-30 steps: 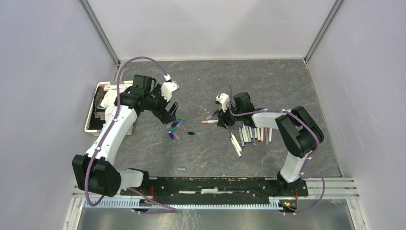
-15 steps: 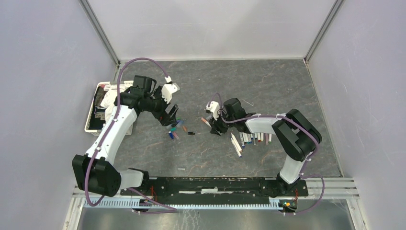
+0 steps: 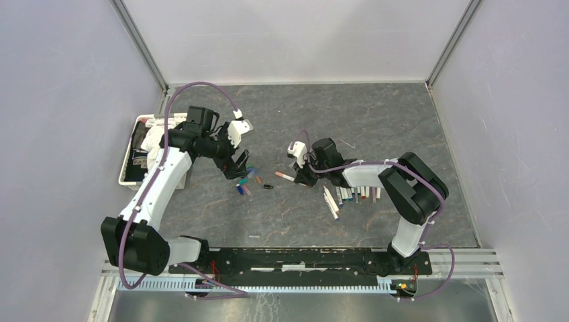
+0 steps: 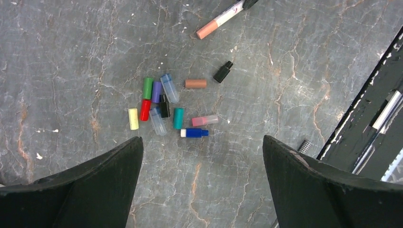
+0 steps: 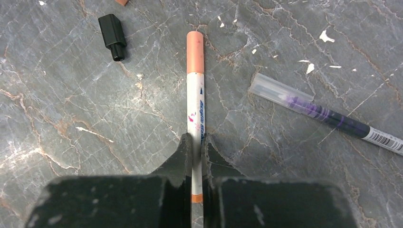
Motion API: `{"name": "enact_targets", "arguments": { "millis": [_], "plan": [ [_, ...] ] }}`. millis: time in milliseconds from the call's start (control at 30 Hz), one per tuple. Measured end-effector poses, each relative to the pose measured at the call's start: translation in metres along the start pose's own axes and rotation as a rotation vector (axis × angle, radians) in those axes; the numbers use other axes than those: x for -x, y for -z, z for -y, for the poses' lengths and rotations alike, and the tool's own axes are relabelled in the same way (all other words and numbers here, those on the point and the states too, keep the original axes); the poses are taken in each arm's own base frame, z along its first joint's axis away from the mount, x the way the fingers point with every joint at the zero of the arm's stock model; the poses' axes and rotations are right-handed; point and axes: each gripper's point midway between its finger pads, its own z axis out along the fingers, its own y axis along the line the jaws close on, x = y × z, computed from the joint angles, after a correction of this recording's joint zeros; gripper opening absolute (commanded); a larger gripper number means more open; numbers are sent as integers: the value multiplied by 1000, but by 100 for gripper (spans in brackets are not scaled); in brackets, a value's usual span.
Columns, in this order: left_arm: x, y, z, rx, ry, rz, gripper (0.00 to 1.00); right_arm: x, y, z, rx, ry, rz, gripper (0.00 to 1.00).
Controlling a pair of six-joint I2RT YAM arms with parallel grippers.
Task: Open the pen caps
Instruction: Pick up the pen from the center of the board.
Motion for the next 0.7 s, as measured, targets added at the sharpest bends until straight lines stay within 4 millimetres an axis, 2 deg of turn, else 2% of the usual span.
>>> {"name": "enact_targets", "arguments": {
  "millis": [167,267,400,567,700],
  "plan": [
    [-1,-1,4,-28,-45,8,100,0,3,-5,13,-28,-1,0],
    [-9,-5,8,-51,-83,0,100,1,7,-15,44,-53,-10,0],
    [-20,-12,16,-92,-121,-19,100,15,19,-25,80,-79,15,0],
    [-22,-17,21,-117,-196,-26,100,35,35,-42,157,-136,66,0],
    [-23,-23,27,-141,-274,-36,100,39,43,-60,249,-203,73,0]
  ]
}}
